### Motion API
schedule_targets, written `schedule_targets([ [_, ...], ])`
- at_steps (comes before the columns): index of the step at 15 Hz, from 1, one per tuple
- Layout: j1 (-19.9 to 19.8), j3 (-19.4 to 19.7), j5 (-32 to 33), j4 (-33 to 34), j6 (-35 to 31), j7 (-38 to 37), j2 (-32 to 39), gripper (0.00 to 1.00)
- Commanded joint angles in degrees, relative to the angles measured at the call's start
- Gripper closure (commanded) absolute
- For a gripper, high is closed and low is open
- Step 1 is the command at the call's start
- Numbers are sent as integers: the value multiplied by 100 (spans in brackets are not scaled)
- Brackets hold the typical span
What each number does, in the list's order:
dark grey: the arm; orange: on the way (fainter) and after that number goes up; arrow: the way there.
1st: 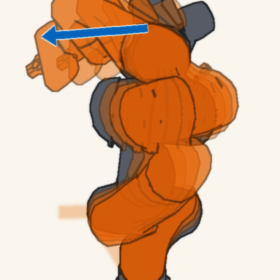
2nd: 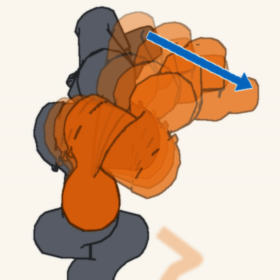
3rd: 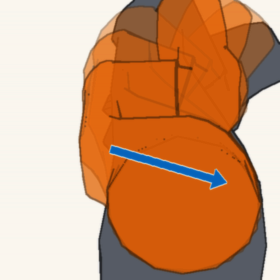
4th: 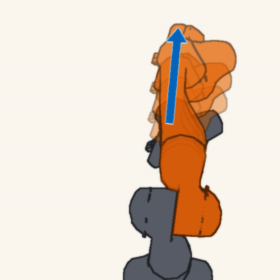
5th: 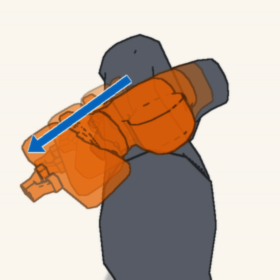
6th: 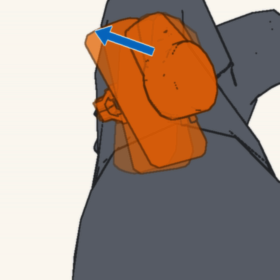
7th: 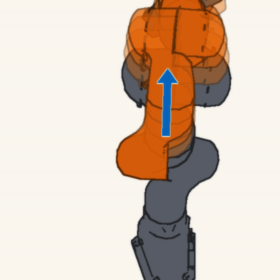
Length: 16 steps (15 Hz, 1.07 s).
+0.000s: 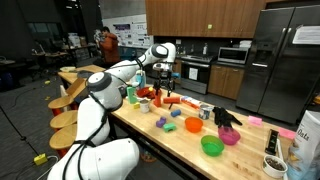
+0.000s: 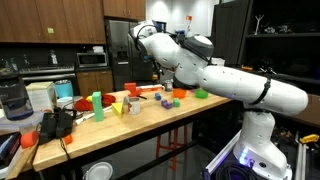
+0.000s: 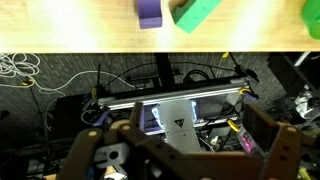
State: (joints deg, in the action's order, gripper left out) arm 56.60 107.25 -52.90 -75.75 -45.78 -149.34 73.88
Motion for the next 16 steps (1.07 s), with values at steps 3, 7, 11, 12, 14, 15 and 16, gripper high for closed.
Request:
schedule_targets([
  [3,41,668,58,-66,-136,-1,456,0],
  [7,58,941,-59,-186,-155,-1,752,0],
  [11,84,1221,-344,-463,-100,0,1042,0],
  [12,81,1249,-329,-458,-63,0,1084,0],
  [14,71,1290,-238,-401,-14,0,1135,0],
  [15,60,1325,-221,-383,17,0,1174,0],
  [16,150,1215,51,-432,-72,0,1006,0],
])
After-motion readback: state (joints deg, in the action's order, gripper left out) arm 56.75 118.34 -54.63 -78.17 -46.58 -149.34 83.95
